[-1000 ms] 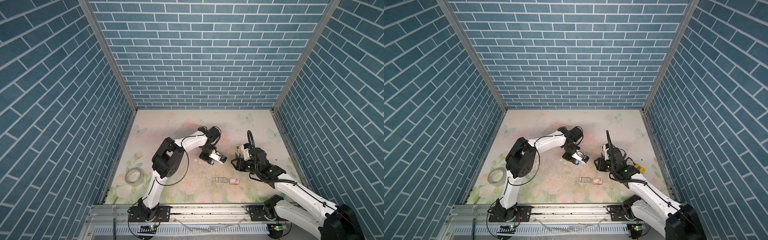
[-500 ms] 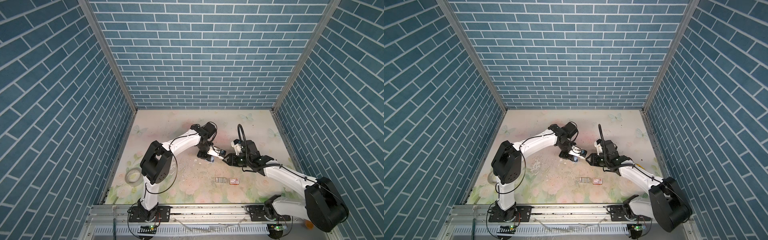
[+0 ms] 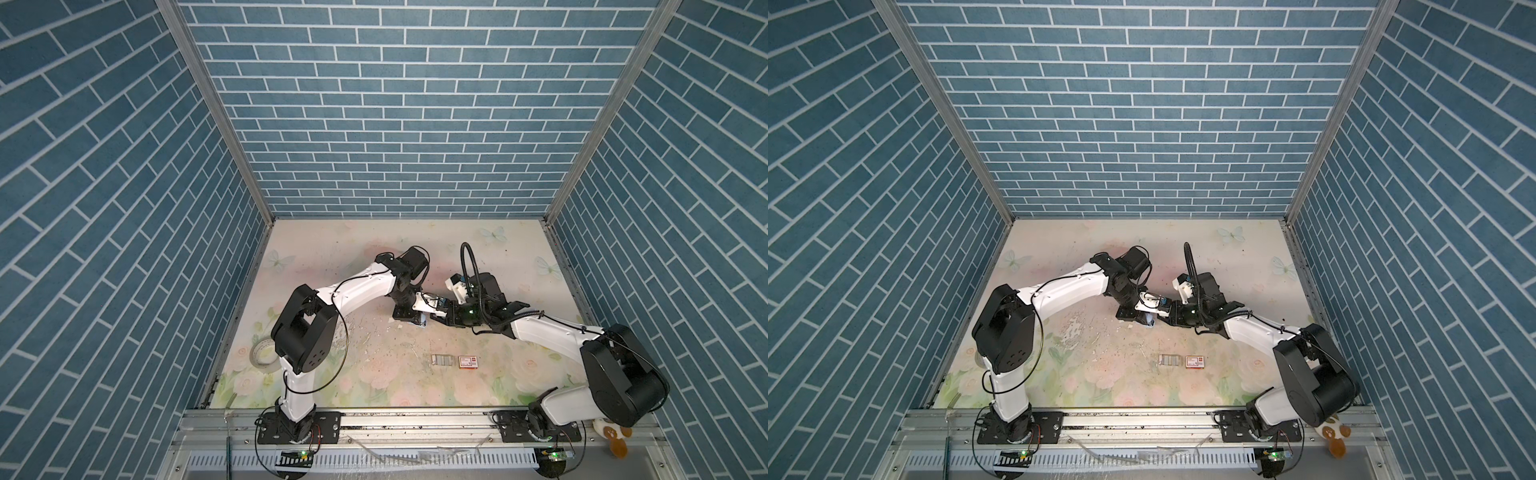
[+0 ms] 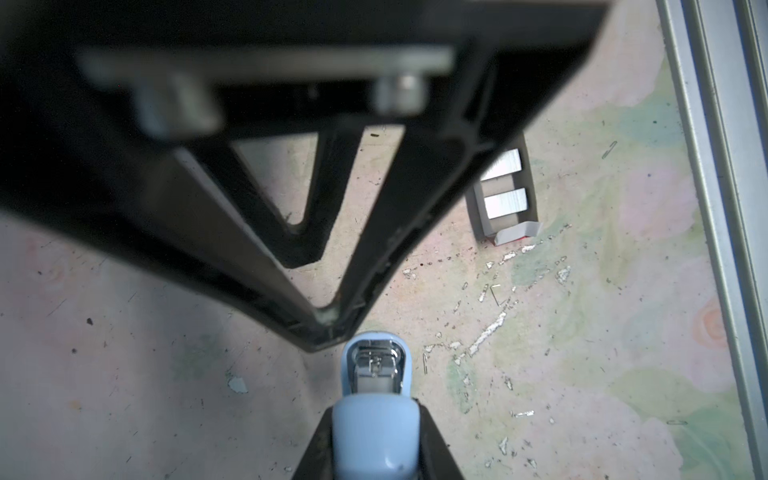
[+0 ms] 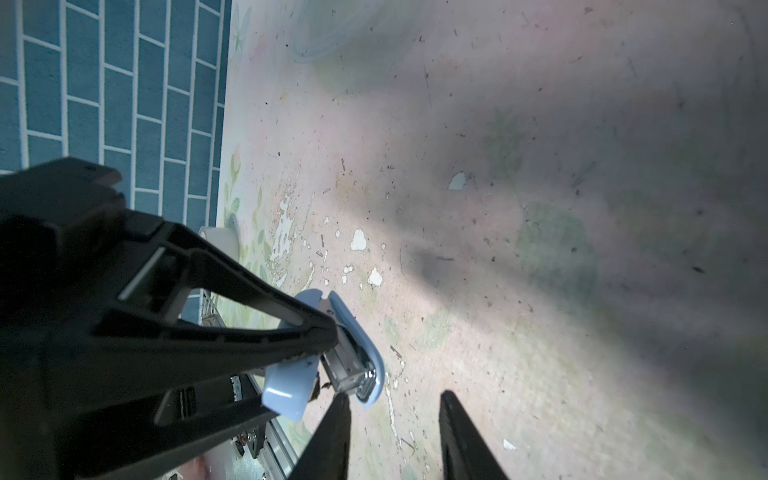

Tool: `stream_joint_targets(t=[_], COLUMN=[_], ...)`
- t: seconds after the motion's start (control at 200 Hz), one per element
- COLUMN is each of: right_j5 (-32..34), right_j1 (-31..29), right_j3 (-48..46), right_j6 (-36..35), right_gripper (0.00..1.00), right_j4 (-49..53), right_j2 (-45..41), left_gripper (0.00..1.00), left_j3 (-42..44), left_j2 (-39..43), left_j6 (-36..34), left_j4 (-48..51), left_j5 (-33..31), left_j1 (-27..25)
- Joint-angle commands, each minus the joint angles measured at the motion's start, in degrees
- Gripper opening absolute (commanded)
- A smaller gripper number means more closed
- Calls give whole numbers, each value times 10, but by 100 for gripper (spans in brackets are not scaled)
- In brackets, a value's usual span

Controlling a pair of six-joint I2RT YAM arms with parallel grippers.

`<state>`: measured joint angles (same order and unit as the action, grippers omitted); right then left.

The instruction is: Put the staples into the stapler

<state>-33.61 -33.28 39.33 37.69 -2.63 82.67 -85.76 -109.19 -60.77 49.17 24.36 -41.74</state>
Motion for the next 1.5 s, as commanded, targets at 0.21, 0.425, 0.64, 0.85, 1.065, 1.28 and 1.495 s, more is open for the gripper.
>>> stream_joint_targets(t=[0.21, 0.425, 0.64, 0.85, 1.065, 1.28, 1.495], right_j5=[-2, -4, -5, -10, -17, -17, -23], right_j1=[-18, -24, -26, -26, -32, -40, -47], right_j3=[20, 29, 29, 15, 9, 4, 0], right_j6=[4, 6, 5, 21, 38, 58, 84], right_gripper=[30, 30, 28, 26, 25, 25, 27], right_j4=[-9, -21, -20, -56, -95, -148, -208], right_j2=[31, 54, 61, 72, 82, 95, 118], left_gripper=[5, 5, 5, 4, 4, 4, 4], left_j3=[-8, -9, -14, -37, -55, -61, -57], left_j2=[12, 12, 15, 15, 13, 6, 2], left_j6=[22, 27, 36, 64, 97, 133, 169], left_j4=[-5, -3, -5, -5, -18, -33, -54], left_j5=[39, 48, 57, 88, 114, 146, 172], left_j1=[7, 7, 8, 15, 23, 26, 28])
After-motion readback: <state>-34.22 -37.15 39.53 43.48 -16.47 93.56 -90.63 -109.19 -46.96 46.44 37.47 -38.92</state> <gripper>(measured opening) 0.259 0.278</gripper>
